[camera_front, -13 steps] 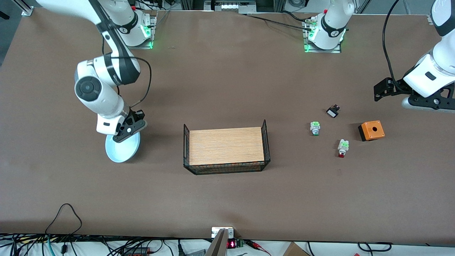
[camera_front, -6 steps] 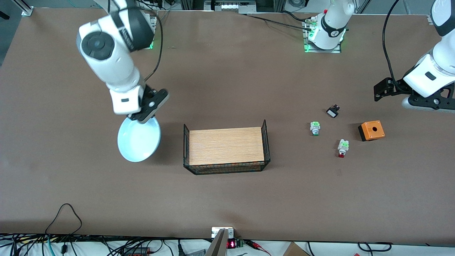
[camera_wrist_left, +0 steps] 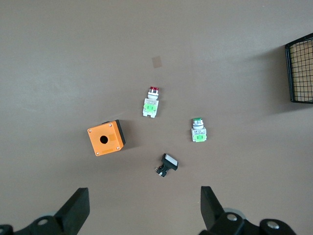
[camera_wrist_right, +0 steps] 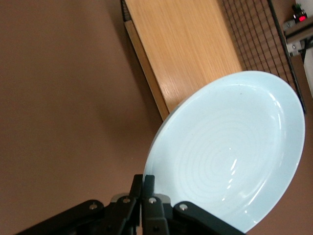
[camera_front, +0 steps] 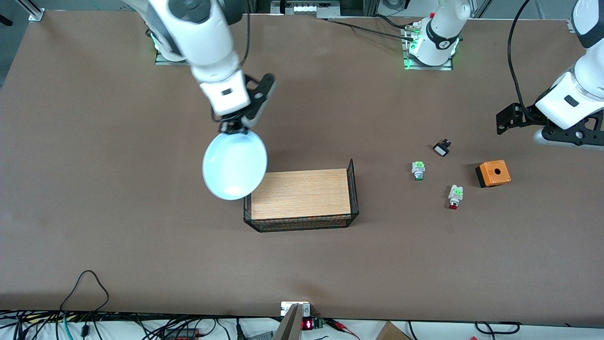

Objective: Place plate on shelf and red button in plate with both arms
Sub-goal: 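Lift the plate with the right gripper and carry it over the tray, then lower the plate onto the tray while the left gripper grasps the red button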

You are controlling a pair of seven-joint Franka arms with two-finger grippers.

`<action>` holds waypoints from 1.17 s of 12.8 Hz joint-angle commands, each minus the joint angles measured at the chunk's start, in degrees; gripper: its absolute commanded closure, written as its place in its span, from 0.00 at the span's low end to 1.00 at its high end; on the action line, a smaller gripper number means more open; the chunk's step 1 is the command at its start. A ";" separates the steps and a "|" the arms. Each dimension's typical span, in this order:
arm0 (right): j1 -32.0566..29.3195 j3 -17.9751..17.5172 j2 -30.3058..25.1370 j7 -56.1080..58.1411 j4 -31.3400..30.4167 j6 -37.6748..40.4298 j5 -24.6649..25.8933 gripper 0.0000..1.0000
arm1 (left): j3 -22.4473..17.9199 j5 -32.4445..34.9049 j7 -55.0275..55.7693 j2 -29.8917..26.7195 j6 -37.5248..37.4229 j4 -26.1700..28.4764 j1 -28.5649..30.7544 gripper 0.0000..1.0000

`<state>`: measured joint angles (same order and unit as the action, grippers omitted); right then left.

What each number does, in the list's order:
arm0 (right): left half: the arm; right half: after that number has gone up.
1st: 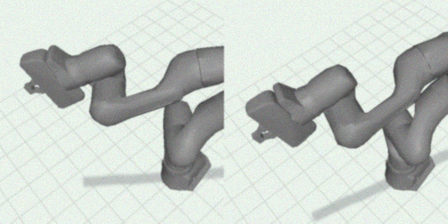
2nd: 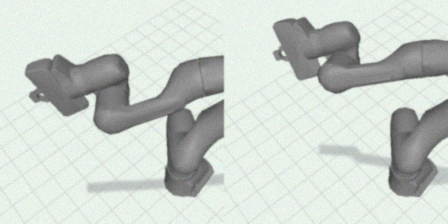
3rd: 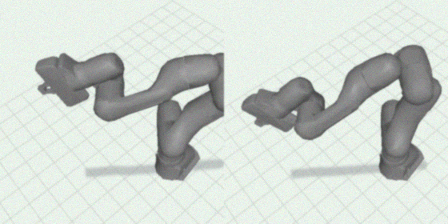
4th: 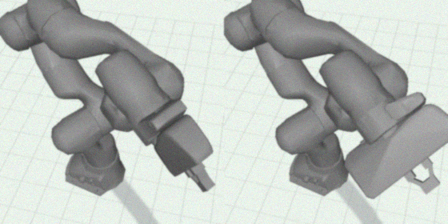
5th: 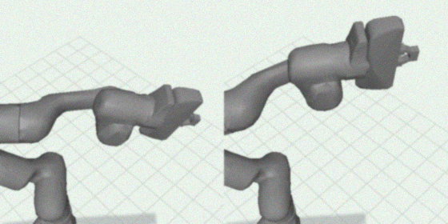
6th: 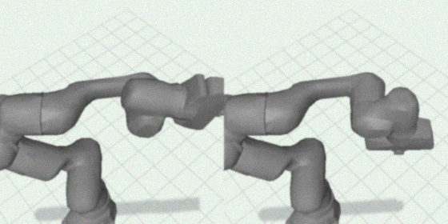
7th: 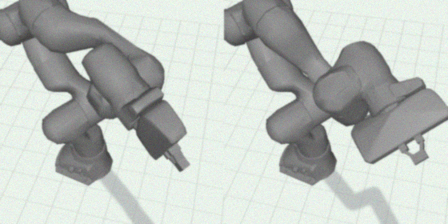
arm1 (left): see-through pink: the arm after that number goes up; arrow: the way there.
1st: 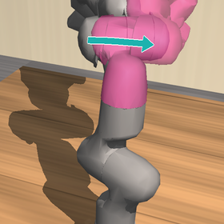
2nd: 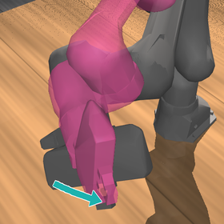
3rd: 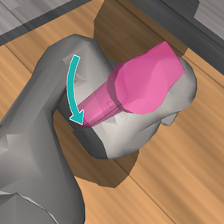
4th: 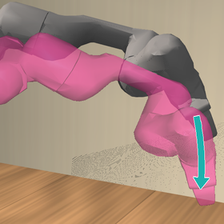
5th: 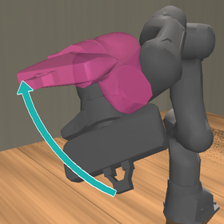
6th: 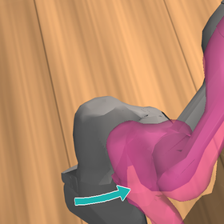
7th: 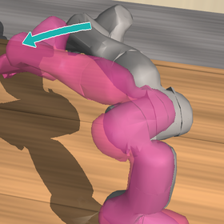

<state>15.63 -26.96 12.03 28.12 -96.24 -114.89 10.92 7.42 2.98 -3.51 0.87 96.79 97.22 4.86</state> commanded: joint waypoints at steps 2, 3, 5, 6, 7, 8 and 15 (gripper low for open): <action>6.94 0.33 6.76 1.41 7.10 0.55 7.26 1.00 | 0.23 -0.69 -0.26 -0.52 0.24 0.52 0.41 0.00; 8.52 0.33 8.78 1.41 8.60 0.55 9.36 1.00 | 0.23 -0.61 -0.01 0.44 -0.11 0.34 0.32 0.00; 10.90 0.33 12.30 1.23 9.84 -1.02 14.81 1.00 | 0.23 -0.61 -0.53 3.15 -3.69 0.34 0.58 0.00; 11.69 0.33 14.05 1.15 9.84 -2.69 17.97 1.00 | 0.05 -0.26 -0.44 5.34 -3.98 0.25 0.50 0.00; 12.57 0.42 15.55 0.89 9.84 -3.58 20.35 1.00 | 0.05 0.27 -0.36 8.59 -3.54 -0.70 0.67 0.00; 13.10 0.51 17.31 0.80 9.84 -4.37 22.46 1.00 | -0.03 0.88 -0.70 11.66 -2.15 -1.84 0.94 0.00; 13.11 0.68 22.95 0.36 9.84 -7.63 30.83 0.98 | 0.05 1.42 -7.29 29.16 20.43 -0.37 2.69 0.00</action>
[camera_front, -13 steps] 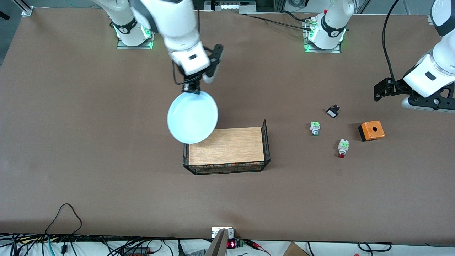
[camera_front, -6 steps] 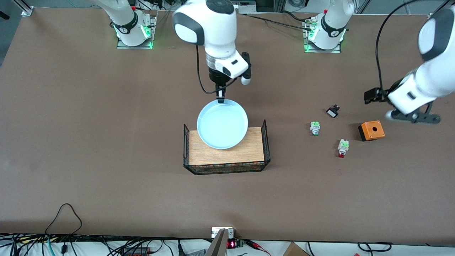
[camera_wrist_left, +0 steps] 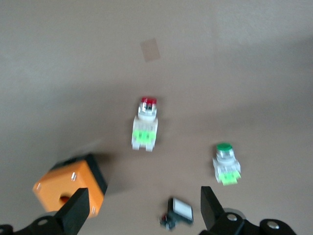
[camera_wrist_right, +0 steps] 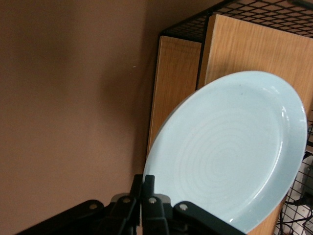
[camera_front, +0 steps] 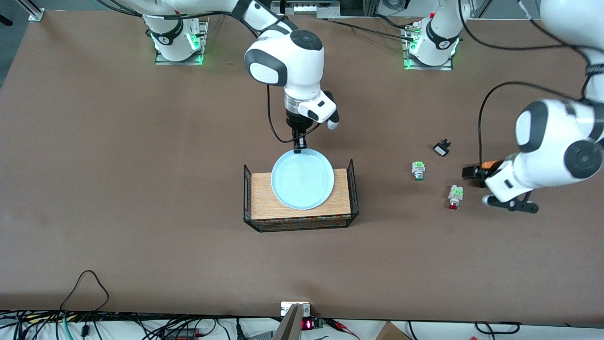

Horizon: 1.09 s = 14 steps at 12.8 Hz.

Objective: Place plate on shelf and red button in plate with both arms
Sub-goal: 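Lower the plate onto the tray while the left gripper grasps the red button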

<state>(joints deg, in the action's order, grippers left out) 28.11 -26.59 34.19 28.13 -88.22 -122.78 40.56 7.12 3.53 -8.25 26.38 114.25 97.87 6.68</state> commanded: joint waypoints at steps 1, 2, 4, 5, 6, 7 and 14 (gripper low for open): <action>0.63 0.31 0.71 0.35 1.82 0.35 1.18 0.73 | 0.35 0.86 -2.91 4.90 5.78 -0.06 0.79 0.00; 0.45 0.31 0.36 0.35 1.99 0.35 1.10 0.01 | 0.35 0.86 -3.09 6.13 10.07 1.60 0.79 0.00; 0.28 0.22 -0.08 0.78 3.66 1.13 0.66 0.00 | 0.35 0.95 -3.96 7.45 18.16 6.25 0.71 0.00; -0.42 0.22 -1.48 0.52 3.93 1.22 -0.21 0.00 | 0.27 0.95 -4.67 7.46 20.90 8.37 0.71 0.00; -1.13 0.22 -2.62 0.35 3.93 1.75 -2.48 0.00 | 0.27 0.95 -5.46 7.55 22.67 9.08 0.71 0.00; -2.35 0.22 -3.77 0.26 4.02 2.54 -6.34 0.00 | 0.18 0.95 -5.73 8.24 22.86 9.18 0.71 0.03; -17.19 0.40 -14.14 0.26 4.02 9.04 -20.87 0.00 | 0.27 5.52 -5.99 8.52 18.92 8.30 0.79 0.73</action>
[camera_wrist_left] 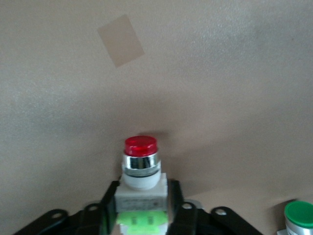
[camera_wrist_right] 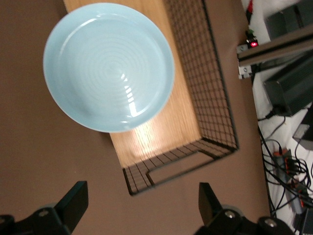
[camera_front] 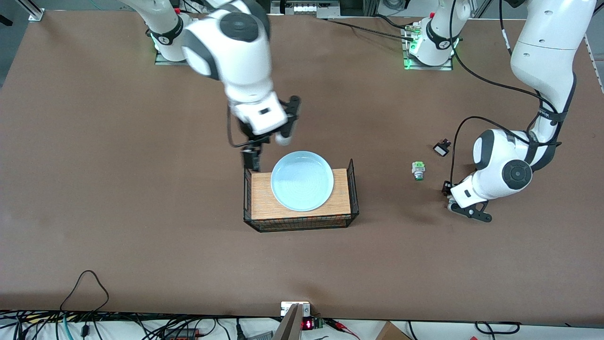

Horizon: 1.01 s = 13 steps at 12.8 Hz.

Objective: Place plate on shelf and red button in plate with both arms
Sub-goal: 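Release the plate and withdraw the right gripper while the left gripper lifts the button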

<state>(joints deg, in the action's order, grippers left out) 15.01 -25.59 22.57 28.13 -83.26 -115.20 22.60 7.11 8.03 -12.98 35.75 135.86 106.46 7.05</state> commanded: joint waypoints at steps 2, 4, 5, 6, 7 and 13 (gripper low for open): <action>-7.26 -0.52 -5.59 -4.18 -0.94 4.44 -3.00 0.00 | 0.53 1.11 -1.08 -1.90 -5.93 -2.03 0.16 0.79; -10.16 -0.52 -7.88 -14.99 -0.94 8.57 -3.09 0.00 | 1.24 0.94 -1.34 -3.48 -13.12 -6.77 -0.37 0.80; -11.39 -0.43 -9.02 -17.64 -0.94 9.54 -4.13 0.00 | 3.59 0.41 -1.08 -4.45 -17.69 -9.66 -0.28 0.80; -13.67 -0.43 -10.25 -20.97 -0.94 11.12 -7.19 0.00 | 5.70 0.23 -0.56 -4.81 -22.43 -13.52 -0.11 0.81; -16.56 -0.51 -11.22 -23.62 -1.03 12.79 -10.70 0.00 | 7.29 0.06 -0.47 -4.98 -28.39 -18.17 -0.45 0.82; -28.96 -0.52 -18.42 -31.53 -5.67 17.64 -20.46 0.00 | 17.23 -6.97 7.95 -4.81 -43.57 -34.46 -5.88 0.86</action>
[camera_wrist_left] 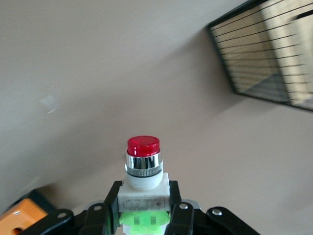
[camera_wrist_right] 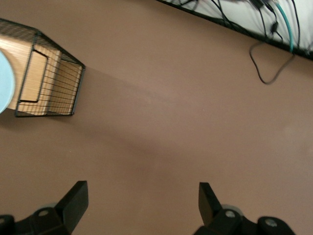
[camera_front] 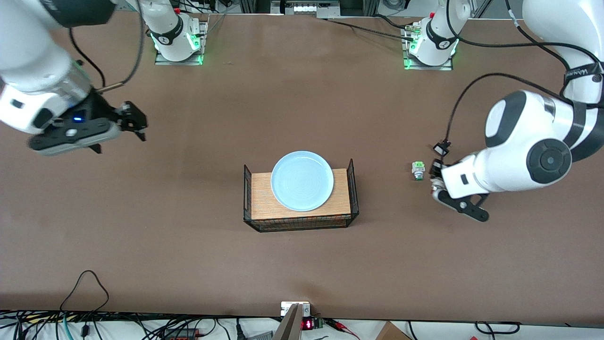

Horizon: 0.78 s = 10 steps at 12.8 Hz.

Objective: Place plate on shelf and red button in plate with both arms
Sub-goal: 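Carry the red button with the left gripper over the plate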

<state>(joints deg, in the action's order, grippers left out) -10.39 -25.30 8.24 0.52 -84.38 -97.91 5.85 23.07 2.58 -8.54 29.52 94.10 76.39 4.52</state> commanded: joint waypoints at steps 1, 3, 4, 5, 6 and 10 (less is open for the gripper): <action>-5.41 -0.72 -5.59 -5.95 -5.95 0.01 -5.74 0.00 | 1.28 -1.70 6.93 1.77 -1.38 -6.15 -6.86 0.86; -7.88 -0.37 -8.49 -7.81 -9.03 -0.08 -8.39 0.00 | 1.28 -1.70 17.11 4.74 -0.68 -12.64 -13.36 0.86; -8.67 -0.11 -9.64 -7.82 -9.91 -0.08 -9.19 0.00 | 1.28 -1.70 21.42 6.58 -0.16 -15.80 -16.09 0.86; -8.77 0.33 -10.17 -7.82 -10.36 0.26 -9.45 0.00 | 1.10 -1.70 25.72 8.08 2.29 -17.66 -18.91 0.86; -8.77 1.12 -10.52 -7.73 -10.36 0.62 -9.46 0.00 | 0.93 -1.61 28.99 9.23 5.70 -17.77 -20.76 0.86; -8.68 2.45 -11.75 -7.11 -10.36 2.11 -9.54 0.00 | -0.74 -1.17 33.77 15.20 16.96 -17.42 -25.17 0.86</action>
<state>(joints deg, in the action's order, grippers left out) -18.58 -23.18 -1.44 -6.49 -93.33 -96.40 -2.16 23.84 1.16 24.04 40.37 108.08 62.64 -18.80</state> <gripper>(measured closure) 0.000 0.586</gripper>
